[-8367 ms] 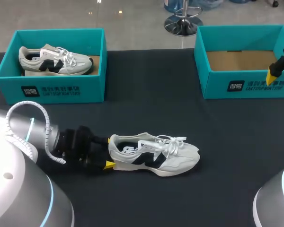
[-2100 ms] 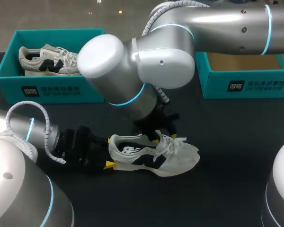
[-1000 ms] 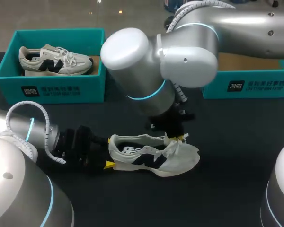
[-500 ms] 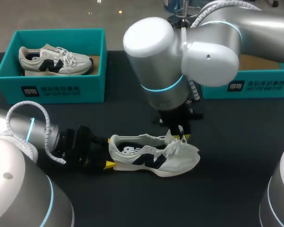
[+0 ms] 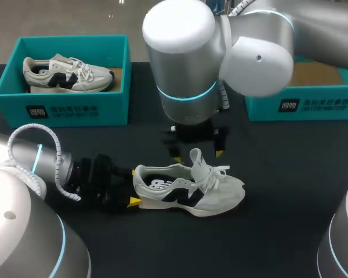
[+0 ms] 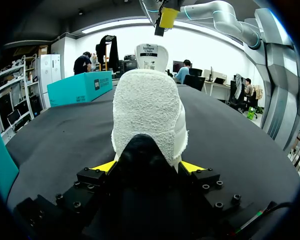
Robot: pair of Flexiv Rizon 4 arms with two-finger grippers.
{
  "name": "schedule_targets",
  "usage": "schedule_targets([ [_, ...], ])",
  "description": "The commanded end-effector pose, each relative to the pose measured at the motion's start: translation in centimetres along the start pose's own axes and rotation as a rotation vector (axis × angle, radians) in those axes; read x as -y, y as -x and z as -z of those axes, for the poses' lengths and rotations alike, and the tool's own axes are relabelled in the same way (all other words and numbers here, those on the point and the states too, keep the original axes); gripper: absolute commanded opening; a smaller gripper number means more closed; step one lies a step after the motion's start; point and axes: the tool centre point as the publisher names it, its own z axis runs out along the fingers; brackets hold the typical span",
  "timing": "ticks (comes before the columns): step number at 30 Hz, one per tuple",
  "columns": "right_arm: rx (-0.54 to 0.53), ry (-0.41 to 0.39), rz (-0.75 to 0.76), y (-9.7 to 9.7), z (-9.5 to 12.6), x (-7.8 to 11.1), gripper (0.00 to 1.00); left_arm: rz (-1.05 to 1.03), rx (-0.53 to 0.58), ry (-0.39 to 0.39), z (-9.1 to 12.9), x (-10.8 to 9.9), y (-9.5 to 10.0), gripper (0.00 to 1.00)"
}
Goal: Take the shoe out of the shoebox, open the shoe tongue, remove and reinsert the insole, then place the shoe into the shoebox
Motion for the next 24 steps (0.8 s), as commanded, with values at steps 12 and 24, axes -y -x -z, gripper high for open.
schedule_targets([
  [12, -0.258, 0.199, 1.067, -2.5, 2.8, -0.8, 1.0, 0.0, 0.001, 0.003, -0.3, -0.5, 0.0, 0.0],
  [24, -0.258, 0.199, 1.067, -2.5, 2.8, -0.8, 1.0, 0.0, 0.001, 0.003, -0.3, -0.5, 0.0, 0.0],
])
